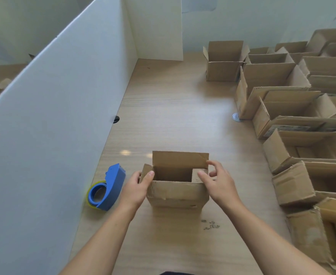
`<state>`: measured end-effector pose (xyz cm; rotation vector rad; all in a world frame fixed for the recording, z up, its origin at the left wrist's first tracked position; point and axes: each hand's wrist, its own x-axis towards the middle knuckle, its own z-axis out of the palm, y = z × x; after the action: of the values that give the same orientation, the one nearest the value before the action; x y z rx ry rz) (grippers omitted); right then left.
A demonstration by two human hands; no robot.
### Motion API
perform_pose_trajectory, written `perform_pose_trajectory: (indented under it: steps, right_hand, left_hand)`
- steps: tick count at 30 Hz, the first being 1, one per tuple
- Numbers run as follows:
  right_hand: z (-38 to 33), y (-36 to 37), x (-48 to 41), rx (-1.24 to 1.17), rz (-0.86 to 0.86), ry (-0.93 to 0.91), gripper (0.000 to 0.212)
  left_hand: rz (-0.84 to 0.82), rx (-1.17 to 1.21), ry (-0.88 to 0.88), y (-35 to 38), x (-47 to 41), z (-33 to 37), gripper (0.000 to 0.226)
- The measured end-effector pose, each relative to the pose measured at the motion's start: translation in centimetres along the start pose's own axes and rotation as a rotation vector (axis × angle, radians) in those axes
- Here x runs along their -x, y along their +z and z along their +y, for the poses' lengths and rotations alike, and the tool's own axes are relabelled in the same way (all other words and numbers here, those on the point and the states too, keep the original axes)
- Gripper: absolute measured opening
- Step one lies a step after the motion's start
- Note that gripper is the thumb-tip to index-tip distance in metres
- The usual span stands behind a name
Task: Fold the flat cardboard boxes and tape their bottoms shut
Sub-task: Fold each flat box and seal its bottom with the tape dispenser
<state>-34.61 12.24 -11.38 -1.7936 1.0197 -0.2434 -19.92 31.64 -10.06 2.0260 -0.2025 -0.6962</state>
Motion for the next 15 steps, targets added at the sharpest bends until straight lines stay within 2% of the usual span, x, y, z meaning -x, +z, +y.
perform_pose_trajectory:
  steps: [3,7,9,11,12,15]
  right_hand:
    - [-1.7,1.0,0.0,0.057,0.010,0.098,0.066]
    - [-2.2,1.4,-0.3,0.106,-0.054,0.151,0.083]
    - [-1.8,0.8,-0.7,0.033,-0.061,0.150,0.077]
    - [-1.7,-0.1,-0.9,-0.142,-0.055,0.185,0.060]
    - [-1.6,-0.5,-0.9,-0.244,-0.058,0.212,0.051]
    - [-1.1,-1.6,-1.0,-0.408,-0.055,0.235,0.036]
  left_hand:
    - [0.101,-0.092,-0.032,1.1,0.4,1.0,0.036]
    - [0.097,-0.051,-0.061,0.9,0.2,0.7,0.024]
    - [-0.016,0.023,-0.078,0.0,0.1,0.3,0.028]
    - [-0.154,0.094,-0.025,-1.0,0.4,-0.1,0.010]
    - [-0.213,0.085,0.013,-1.3,0.6,-0.3,0.009]
    - [-0.342,0.065,0.082,-1.9,0.9,-1.3,0.047]
